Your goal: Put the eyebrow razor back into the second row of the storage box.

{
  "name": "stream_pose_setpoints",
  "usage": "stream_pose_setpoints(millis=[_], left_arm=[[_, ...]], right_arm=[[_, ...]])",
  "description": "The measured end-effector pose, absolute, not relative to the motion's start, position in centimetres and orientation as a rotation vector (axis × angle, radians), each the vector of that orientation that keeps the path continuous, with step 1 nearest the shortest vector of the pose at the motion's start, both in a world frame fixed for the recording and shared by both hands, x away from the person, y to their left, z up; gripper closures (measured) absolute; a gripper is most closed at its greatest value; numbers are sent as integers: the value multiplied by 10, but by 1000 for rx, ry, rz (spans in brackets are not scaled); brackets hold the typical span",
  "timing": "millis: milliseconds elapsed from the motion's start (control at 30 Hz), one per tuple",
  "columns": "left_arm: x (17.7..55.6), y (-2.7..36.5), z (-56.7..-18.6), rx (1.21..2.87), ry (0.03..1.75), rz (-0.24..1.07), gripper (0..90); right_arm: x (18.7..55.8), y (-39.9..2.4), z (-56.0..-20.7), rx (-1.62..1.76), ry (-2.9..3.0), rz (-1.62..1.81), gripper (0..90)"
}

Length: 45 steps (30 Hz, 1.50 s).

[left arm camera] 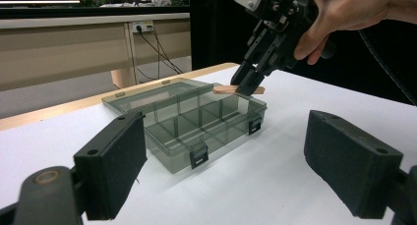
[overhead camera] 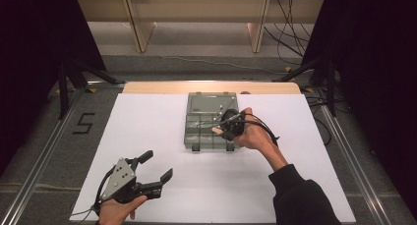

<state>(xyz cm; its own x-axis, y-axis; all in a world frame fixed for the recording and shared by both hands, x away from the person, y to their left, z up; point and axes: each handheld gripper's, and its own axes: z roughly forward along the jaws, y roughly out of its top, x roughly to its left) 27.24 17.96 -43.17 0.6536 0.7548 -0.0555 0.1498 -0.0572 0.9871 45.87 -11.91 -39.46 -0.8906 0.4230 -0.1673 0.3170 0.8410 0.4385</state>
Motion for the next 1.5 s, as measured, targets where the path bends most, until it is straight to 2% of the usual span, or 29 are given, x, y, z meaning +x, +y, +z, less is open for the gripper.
stream_pose_setpoints(millis=[1067,1133,1500], left_arm=[[273,179,-432,1571,761,579,159],[273,180,-432,1579,766,581,160],[274,179,-432,1568,760,579,159]], right_arm=[[482,-113,-421,533,2812,521,734],[482,-112,-421,542,2804,526,687],[475,-117,-411,587,2761,576,558]])
